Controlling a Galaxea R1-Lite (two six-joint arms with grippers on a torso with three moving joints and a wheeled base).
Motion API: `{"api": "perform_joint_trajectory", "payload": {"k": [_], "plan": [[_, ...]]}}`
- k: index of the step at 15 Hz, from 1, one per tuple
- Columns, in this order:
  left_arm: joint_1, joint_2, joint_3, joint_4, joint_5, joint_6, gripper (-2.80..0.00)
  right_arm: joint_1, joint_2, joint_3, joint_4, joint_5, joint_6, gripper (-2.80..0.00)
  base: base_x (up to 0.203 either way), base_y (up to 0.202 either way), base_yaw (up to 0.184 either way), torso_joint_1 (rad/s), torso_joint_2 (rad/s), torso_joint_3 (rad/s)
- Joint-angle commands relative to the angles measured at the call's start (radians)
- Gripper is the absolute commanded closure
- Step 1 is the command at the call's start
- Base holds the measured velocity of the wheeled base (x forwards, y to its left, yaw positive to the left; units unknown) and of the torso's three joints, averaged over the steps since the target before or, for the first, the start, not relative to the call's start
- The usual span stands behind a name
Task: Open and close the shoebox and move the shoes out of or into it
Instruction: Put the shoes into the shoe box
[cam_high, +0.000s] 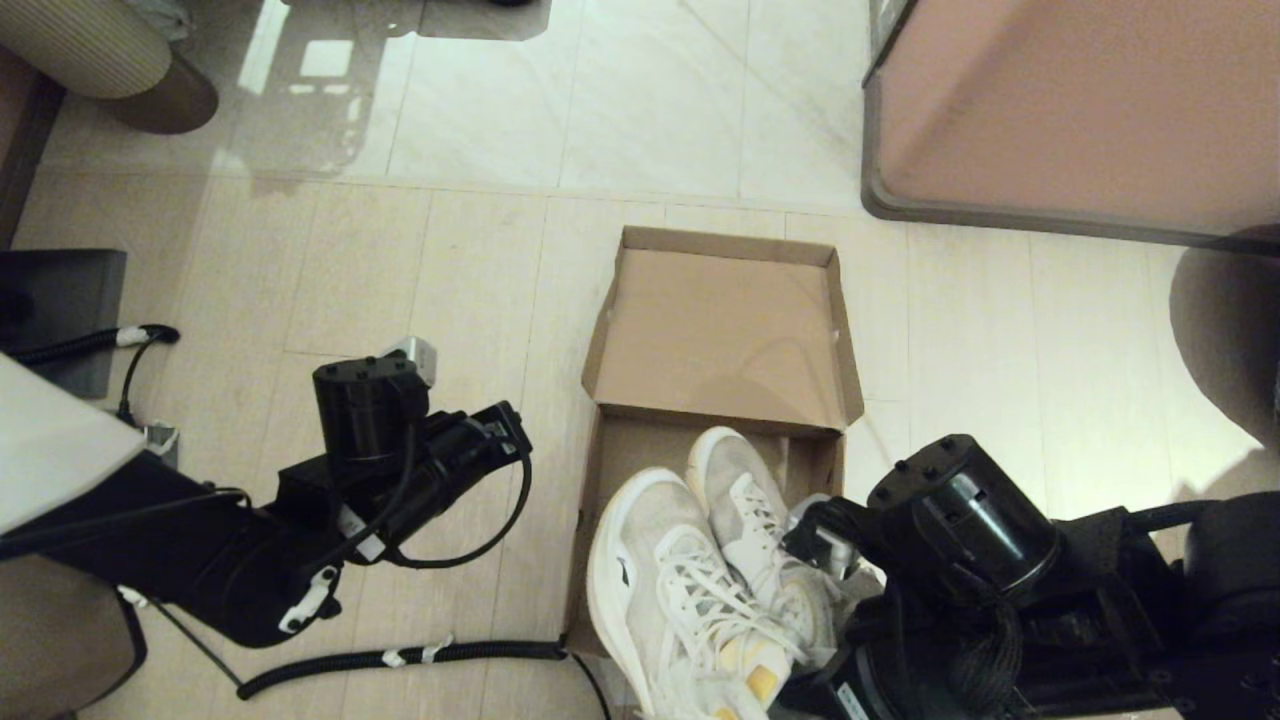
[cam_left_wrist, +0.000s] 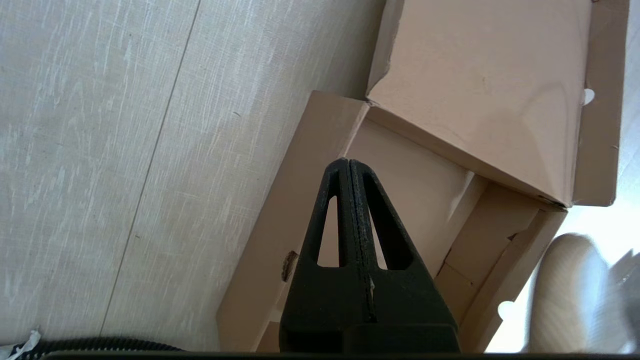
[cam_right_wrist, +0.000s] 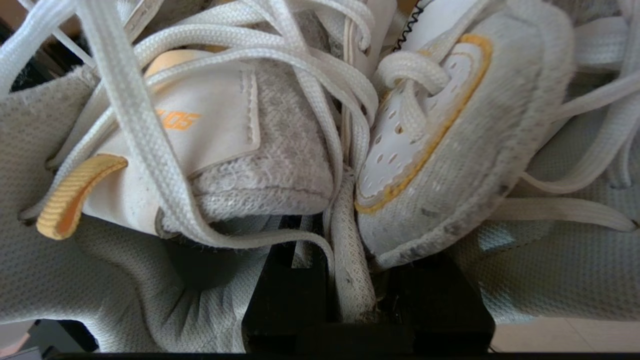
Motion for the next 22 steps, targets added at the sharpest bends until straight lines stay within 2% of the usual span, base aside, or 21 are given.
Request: {"api": "perform_joint_trajectory", "payload": {"k": [1,6,10,16,20,22], "plan": [[0.007,0.013,-0.004,-0.007,0.001,-0.003,0.0,0.021,0.061,-0.005,0.003,0.003,0.001,0.0,0.0,0.0,0.0,0.0,0.0,0.0],[0.019,0.023,-0.038,-0.007,0.001,-0.003,0.0,0.02,0.188,-0.013,-0.004,-0.003,0.002,0.0,0.0,0.0,0.0,0.0,0.0,0.0],[0.022,0.013,-0.029,-0.007,0.001,-0.004,0.0,-0.041,0.282,-0.033,-0.085,-0.006,0.004,0.0,0.0,0.0,0.0,0.0,0.0,0.0],[0.022,-0.015,-0.003,-0.003,0.003,-0.003,0.0,-0.159,0.458,-0.227,-0.148,-0.104,0.03,0.0,0.0,0.0,0.0,0.0,0.0,0.0],[0.022,-0.019,0.004,-0.003,0.006,-0.003,0.0,-0.162,0.46,-0.245,-0.148,-0.176,0.165,0.0,0.0,0.0,0.0,0.0,0.0,0.0],[0.022,-0.018,0.005,-0.003,0.006,-0.003,0.0,-0.136,0.462,-0.263,-0.146,-0.211,0.281,0.0,0.0,0.0,0.0,0.0,0.0,0.0]]}}
